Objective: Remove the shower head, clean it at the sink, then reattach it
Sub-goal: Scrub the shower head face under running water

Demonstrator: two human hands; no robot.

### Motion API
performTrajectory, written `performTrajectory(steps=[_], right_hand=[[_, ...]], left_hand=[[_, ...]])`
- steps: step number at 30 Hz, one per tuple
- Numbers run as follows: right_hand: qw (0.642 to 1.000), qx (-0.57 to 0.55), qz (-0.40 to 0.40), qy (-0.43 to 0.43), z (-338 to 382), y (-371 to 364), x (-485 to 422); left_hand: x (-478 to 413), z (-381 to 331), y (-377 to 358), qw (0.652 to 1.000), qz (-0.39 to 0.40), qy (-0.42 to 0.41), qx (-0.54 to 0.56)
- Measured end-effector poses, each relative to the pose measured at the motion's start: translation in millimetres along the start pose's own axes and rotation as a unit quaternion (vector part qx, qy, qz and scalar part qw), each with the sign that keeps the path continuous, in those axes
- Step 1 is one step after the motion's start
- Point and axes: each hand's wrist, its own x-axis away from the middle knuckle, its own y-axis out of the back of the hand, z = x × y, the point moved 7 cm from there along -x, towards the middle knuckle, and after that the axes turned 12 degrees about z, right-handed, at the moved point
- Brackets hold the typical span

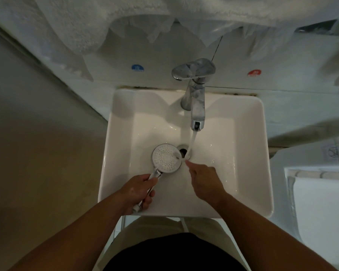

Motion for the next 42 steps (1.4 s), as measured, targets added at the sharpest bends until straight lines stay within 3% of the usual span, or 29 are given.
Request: performTrajectory(steps=[6,10,15,19,24,28,34,39,42], right_hand=[[0.999,0.018,0.033,0.014,1.7,-21.9,27.6],[1.0,-0.016,-0.026,-0.002,-5.1,2.0,1.0],[1.0,-0.001,0.025,0.018,-0.9,-22.0,36.3],[1.0,0.007,-0.027,-0.002,-9.7,2.0,-3.1],[1.0,-0.013,0.021,0.009,-4.5,-22.4,34.9],[0.999,-0.015,-0.041,-0.002,-8.5,2.8,2.3],[1.0,-0.015,-0.001,0.009,-4.3,-21.0,33.1],[0.998,-0.022,-0.062,-0.009,-6.1,-2.1,-2.7],[1.0,-0.013,-0.022,-0.006,-1.2,-19.5,23.3]], left_hand=[[2.4,0.3,-1.2,1.0,0.001,-0.001,-0.005],[1.0,0.2,-1.8,1.0,0.001,0.006,-0.002],[-0.3,1.2,-0.3,1.0,-0.004,-0.003,-0.015],[-1.2,1.3,-0.5,1.0,-0.006,-0.004,-0.011],[-1.1,1.0,-0.7,1.0,-0.01,-0.01,-0.019],[-1.6,0.3,-1.9,1.0,-0.009,-0.007,-0.009],[-2.1,1.1,-1.1,1.0,-0.006,-0.005,-0.015],[-2.9,1.2,-0.9,1.0,-0.007,-0.006,-0.011],[-1.5,1.8,0.3,1.0,-0.013,-0.002,-0.021]])
